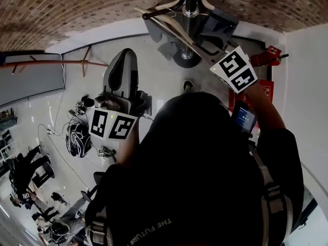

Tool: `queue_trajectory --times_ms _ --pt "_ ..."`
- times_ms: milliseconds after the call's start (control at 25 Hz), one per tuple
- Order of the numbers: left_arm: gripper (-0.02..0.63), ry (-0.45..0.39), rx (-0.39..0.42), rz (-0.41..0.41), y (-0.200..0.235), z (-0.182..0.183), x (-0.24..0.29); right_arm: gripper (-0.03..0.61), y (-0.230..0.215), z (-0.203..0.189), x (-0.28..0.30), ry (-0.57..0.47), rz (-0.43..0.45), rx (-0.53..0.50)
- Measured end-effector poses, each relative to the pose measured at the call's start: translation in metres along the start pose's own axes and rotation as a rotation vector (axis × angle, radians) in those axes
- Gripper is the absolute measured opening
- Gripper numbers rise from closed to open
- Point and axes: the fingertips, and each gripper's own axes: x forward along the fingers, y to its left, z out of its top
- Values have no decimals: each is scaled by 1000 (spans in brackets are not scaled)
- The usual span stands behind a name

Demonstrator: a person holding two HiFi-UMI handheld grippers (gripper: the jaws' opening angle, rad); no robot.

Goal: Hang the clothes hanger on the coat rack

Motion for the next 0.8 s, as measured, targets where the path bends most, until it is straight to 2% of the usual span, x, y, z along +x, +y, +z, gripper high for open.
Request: queue_trajectory --times_ms 160,360,480,800 --pt "20 2 0 -10 -2 -1 1 104 4 34 -26 -163 6 73" --pt "20 9 -1 -21 -5 -2 2 40 -3 56 -56 -318 -28 93" --pt "20 13 -3 -25 -5 -3 1 26 -4 57 -67 -352 -41 107" --pt "20 22 0 -46 -12 -7 0 20 -7 51 -78 -343 -92 80"
